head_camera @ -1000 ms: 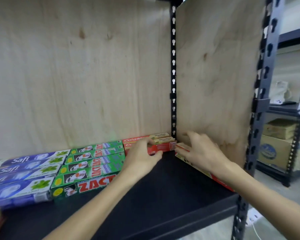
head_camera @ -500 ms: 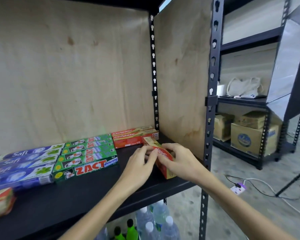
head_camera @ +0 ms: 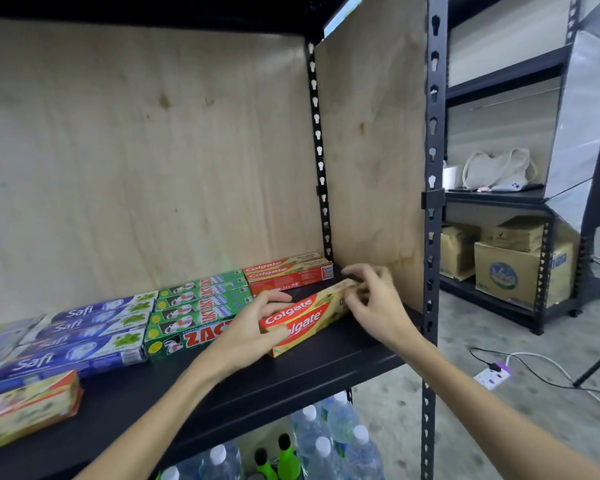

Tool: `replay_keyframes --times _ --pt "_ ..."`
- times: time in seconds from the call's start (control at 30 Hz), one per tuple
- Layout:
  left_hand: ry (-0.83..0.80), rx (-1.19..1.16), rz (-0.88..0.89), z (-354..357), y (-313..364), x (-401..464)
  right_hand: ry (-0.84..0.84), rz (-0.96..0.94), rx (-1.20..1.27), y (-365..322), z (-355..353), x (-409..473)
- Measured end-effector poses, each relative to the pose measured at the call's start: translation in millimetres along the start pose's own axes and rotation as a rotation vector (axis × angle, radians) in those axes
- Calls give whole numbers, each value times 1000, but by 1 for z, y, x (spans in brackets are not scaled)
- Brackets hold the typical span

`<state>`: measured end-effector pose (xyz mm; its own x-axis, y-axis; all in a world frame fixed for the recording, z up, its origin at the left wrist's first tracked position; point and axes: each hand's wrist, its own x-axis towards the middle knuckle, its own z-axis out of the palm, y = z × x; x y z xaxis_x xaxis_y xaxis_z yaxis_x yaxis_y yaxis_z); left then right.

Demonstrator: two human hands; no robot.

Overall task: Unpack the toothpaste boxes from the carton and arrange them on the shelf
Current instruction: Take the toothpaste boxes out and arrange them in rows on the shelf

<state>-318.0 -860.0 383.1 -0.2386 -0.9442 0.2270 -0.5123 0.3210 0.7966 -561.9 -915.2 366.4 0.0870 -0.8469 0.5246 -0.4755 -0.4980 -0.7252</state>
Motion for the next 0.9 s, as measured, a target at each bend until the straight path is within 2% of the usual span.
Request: replay_keyframes --times 0.1,0.23,0.33,0.4,0.53,0.63,0.73,0.8,0.9 --pt "52 -19 48 0 -7 -9 -18 94 42 12 2 8" --pt "126 -63 74 -2 -16 -7 -194 152 17 26 1 14" --pt "185 -104 62 -3 -21 -5 -199 189 126 31 -2 14" --pt "260 -14 84 -1 -22 -4 -177 194 147 34 -3 14" --pt "406 364 169 5 -23 -1 -75 162 99 30 0 9" --pt "400 454 146 8 -24 0 -45 152 35 26 -1 6" --pt "410 523 140 8 -21 -2 -141 163 34 23 -5 4" --pt "354 574 100 7 -18 -3 -167 165 18 25 -5 3" --pt "277 776 109 9 -22 3 -79 152 -12 31 -3 6"
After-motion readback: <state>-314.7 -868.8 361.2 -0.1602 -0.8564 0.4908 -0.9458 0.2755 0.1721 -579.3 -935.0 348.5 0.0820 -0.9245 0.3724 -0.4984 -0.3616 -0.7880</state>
